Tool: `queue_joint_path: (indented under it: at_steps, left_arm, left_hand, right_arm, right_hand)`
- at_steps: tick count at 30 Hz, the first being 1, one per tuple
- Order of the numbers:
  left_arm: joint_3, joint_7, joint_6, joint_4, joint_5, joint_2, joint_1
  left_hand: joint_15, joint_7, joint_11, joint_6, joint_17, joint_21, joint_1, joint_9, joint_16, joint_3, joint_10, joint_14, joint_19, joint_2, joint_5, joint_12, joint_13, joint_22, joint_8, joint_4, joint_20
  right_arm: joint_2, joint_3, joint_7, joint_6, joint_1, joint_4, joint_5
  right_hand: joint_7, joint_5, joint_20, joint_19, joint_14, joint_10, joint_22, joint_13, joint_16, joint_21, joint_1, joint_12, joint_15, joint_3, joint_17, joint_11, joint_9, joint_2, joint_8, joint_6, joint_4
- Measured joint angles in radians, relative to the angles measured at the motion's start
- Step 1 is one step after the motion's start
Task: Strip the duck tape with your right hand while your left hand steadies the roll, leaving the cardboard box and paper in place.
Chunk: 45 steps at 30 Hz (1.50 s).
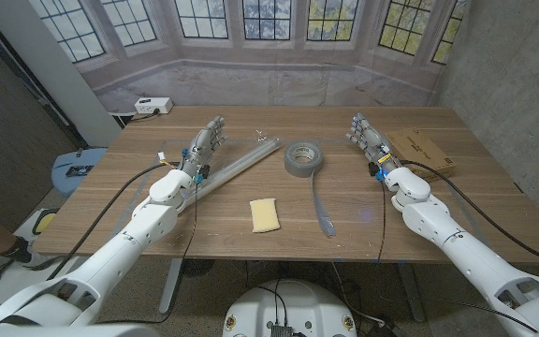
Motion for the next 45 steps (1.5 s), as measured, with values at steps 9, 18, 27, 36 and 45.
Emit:
queue_joint_path:
  at_steps: [9,18,27,36,45]
  left_arm:
    - [0.017,-0.03,0.016,0.001,0.032,0.033,-0.028]
    - [0.049,-0.062,0.034,-0.006,0.095,0.061,-0.065]
    - [0.087,-0.091,0.047,-0.018,0.136,0.087,-0.112]
    - [0.115,-0.146,0.047,-0.041,0.211,0.114,-0.145]
    - [0.133,-0.185,0.023,-0.053,0.25,0.133,-0.172]
  left_hand:
    - [0.0,0.0,-0.006,0.011,0.0,0.0,0.009,0.0,0.0,0.012,0.005,0.0,0.011,0.001,0.0,0.0,0.0,0.0,0.0,-0.012,0.0]
    - [0.0,0.0,-0.006,0.011,-0.003,0.0,0.021,0.0,0.0,0.02,0.005,0.0,0.011,-0.005,0.0,0.0,-0.001,0.0,0.0,-0.026,0.0]
    - [-0.004,0.0,-0.009,0.011,-0.003,0.0,0.032,0.0,-0.009,0.028,0.009,-0.004,0.011,-0.013,0.0,0.0,-0.003,0.0,0.0,-0.042,0.0]
    - [-0.009,-0.004,-0.015,0.007,-0.003,0.0,0.053,0.0,-0.008,0.038,0.003,-0.009,0.011,-0.016,0.0,-0.004,-0.003,0.0,0.0,-0.078,0.0]
    - [-0.017,-0.016,-0.027,0.008,-0.003,0.0,0.113,0.0,-0.008,0.066,-0.002,-0.016,0.008,-0.019,0.002,-0.008,-0.008,-0.002,-0.006,-0.147,-0.002]
  right_arm:
    - [-0.014,-0.005,-0.05,-0.018,-0.025,-0.052,-0.028]
    - [-0.036,0.006,-0.08,-0.024,-0.06,-0.101,-0.041]
    - [-0.043,0.01,-0.091,-0.025,-0.07,-0.111,-0.048]
    - [-0.043,0.011,-0.091,-0.017,-0.072,-0.11,-0.053]
    - [-0.037,0.009,-0.087,-0.007,-0.066,-0.099,-0.056]
  right_hand:
    - [0.005,0.0,0.0,0.0,0.0,0.005,0.0,0.0,0.0,0.004,0.008,0.0,0.0,0.003,-0.003,0.005,0.0,-0.001,0.004,0.005,-0.003]
    - [0.005,0.0,0.0,0.0,0.0,0.005,0.0,0.0,0.0,0.004,0.009,0.004,0.0,0.008,-0.007,0.005,0.0,-0.002,0.004,0.005,-0.009]
    - [0.005,0.0,0.0,0.0,0.0,0.005,0.0,0.0,0.0,0.004,0.009,0.004,0.0,0.011,-0.007,0.005,0.0,-0.002,0.007,0.005,-0.012]
    - [0.005,0.0,0.0,0.0,0.0,0.005,0.0,0.0,0.004,0.004,0.015,0.004,0.0,0.01,-0.012,0.005,0.0,-0.007,0.007,0.005,-0.021]
    - [0.005,0.0,0.0,0.0,0.0,0.005,0.0,0.0,0.004,0.004,0.019,0.004,0.0,0.014,-0.012,0.005,0.0,-0.011,0.006,0.005,-0.026]
